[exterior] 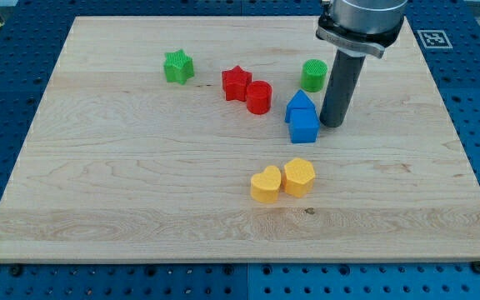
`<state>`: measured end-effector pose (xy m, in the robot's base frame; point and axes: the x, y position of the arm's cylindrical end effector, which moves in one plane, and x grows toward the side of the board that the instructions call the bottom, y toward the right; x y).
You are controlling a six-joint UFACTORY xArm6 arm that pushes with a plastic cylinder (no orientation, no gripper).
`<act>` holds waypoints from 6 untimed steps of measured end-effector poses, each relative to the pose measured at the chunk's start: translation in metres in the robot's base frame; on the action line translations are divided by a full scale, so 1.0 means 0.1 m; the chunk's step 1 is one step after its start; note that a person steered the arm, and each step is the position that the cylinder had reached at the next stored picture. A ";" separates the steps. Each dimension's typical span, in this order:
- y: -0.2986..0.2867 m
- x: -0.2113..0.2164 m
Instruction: Arrange the yellow blocks to make a vertical line
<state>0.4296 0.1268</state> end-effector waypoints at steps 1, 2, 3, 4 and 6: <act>-0.06 -0.05; -0.29 -0.05; -0.37 -0.05; -0.10 -0.05; 0.30 0.17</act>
<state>0.4464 0.1567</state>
